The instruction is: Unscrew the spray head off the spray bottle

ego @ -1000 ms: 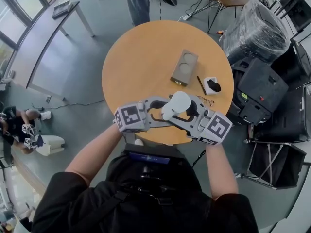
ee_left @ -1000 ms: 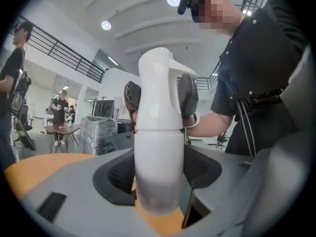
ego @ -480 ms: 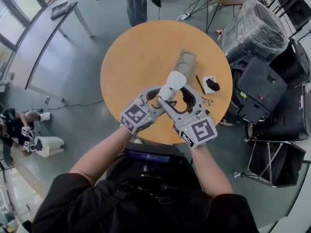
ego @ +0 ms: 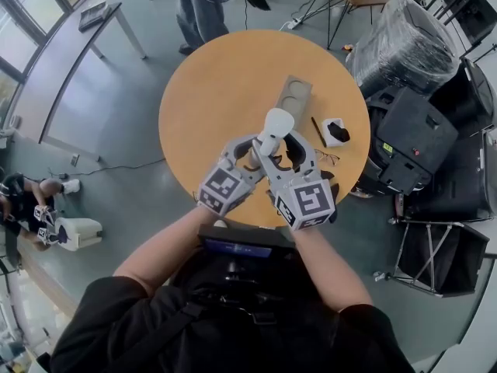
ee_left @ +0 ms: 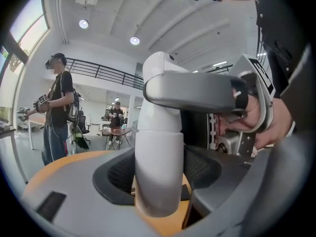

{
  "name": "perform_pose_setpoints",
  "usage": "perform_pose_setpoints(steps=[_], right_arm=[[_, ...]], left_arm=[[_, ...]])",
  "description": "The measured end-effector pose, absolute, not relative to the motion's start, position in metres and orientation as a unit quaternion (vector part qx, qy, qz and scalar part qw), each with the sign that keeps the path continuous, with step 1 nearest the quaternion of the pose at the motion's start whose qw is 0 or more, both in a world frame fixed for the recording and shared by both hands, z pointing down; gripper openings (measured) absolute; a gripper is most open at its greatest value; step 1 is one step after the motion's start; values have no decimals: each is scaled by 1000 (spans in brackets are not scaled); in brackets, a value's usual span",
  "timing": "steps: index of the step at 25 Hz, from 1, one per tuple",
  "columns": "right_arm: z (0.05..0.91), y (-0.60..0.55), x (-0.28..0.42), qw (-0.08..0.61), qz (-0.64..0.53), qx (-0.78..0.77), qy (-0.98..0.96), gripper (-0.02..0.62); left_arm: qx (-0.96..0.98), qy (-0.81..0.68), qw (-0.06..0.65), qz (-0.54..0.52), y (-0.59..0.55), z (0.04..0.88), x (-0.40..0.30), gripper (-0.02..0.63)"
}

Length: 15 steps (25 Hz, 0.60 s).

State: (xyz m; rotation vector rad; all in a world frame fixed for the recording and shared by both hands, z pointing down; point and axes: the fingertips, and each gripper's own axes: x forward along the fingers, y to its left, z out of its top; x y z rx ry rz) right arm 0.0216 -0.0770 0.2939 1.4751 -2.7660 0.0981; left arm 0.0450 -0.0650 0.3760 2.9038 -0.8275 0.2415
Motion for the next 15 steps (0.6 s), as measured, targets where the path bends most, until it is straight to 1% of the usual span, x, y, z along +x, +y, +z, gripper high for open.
perform_pose_setpoints(steps=[5,11,15], right_arm=[[291,-65,13,-22,31,390,-920,235],[281,-36,5,-37,32,259,-965,235],[275,-22,1,-53,36,200,-978,233]], left_arm=[[970,-226,63,69,-54,376,42,308],[993,-92,57,52,-22,368,37,307],[996,-7,81,41,-3,362,36,307]])
